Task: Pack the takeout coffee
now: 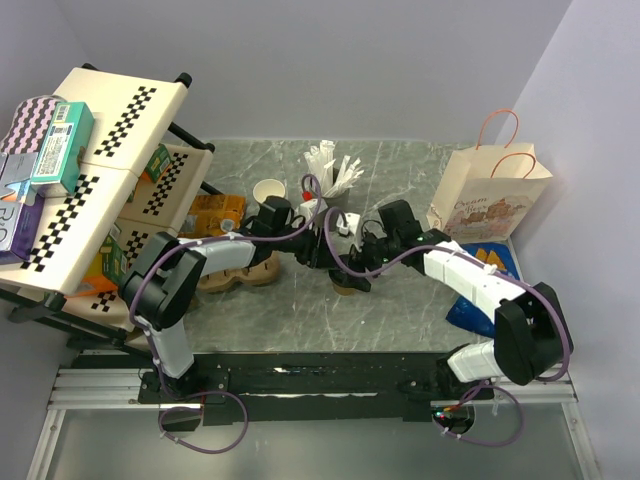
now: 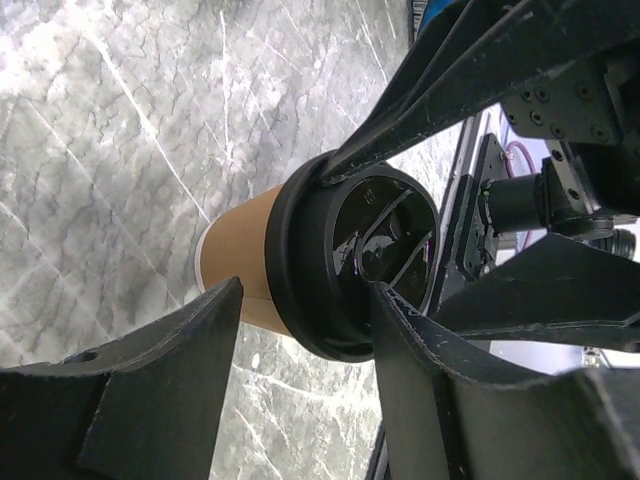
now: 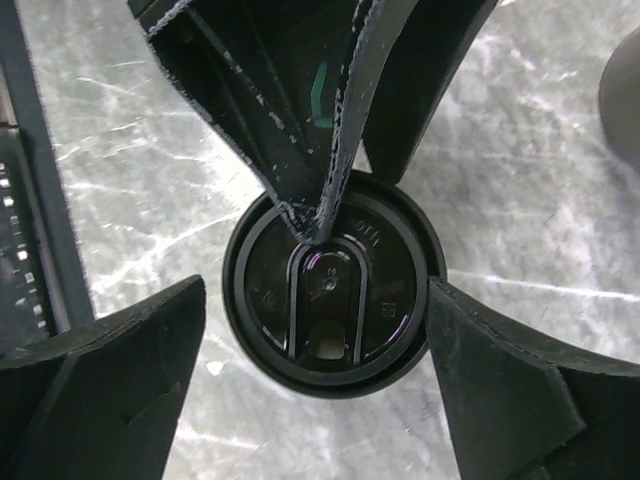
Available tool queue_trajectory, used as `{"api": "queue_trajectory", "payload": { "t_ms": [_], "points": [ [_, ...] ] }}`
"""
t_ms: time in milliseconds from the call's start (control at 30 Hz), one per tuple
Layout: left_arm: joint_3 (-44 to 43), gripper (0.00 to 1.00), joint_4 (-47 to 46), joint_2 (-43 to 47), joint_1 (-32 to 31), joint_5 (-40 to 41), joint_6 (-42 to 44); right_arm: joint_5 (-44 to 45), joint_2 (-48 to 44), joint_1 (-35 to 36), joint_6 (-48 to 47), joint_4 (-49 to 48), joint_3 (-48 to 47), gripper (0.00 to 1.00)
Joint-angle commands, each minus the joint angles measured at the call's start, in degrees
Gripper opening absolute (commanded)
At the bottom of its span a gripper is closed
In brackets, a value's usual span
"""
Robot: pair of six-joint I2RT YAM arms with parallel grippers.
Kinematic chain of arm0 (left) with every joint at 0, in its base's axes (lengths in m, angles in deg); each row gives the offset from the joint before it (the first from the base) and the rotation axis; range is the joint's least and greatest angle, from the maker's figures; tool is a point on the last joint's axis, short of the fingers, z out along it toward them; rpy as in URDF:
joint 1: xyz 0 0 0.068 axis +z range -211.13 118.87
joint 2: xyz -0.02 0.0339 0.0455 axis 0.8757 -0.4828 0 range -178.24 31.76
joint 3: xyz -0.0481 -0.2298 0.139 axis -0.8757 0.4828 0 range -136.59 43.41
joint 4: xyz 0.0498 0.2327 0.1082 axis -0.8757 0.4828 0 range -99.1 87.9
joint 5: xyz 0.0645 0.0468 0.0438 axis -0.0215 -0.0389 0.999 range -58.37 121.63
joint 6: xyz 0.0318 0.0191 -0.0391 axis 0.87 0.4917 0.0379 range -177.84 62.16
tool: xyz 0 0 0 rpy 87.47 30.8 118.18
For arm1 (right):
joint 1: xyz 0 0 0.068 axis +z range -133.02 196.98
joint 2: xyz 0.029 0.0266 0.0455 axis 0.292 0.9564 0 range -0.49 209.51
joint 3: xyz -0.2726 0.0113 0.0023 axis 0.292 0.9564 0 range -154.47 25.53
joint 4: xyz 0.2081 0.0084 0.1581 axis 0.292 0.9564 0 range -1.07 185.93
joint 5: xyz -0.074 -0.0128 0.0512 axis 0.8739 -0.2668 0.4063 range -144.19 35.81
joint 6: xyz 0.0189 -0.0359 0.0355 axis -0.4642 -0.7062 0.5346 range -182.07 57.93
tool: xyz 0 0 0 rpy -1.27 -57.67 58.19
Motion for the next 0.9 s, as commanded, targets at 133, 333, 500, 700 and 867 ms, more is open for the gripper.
{"api": "queue_trajectory", "payload": {
  "t_ms": [133, 333, 500, 700, 867],
  "points": [
    [-0.55, 0.58, 9.36, -4.4, -0.52, 11.85, 6.77, -10.75, -1.02, -5.21, 5.6, 12.38, -4.01, 0.98],
    [0.07, 0.58, 9.1, -4.22, -0.52, 11.85, 6.77, -18.57, 1.78, -12.16, 18.09, 11.42, -4.37, 0.99],
    [-0.98, 0.58, 9.54, -4.84, -0.52, 11.59, 6.59, -21.39, 5.65, -15.5, 25.82, 8.34, -2.96, 0.99],
    [-1.08, 0.58, 9.62, -5.1, -0.52, 11.5, 6.41, -22.97, 11.19, -17.88, 31.89, 4.74, -3.83, 0.98],
    [-1.07, 0.58, 9.71, -5.19, -0.52, 11.59, 6.41, -23.15, 13.74, -18.93, 31.72, 5.61, -3.93, 0.93]
  ]
}}
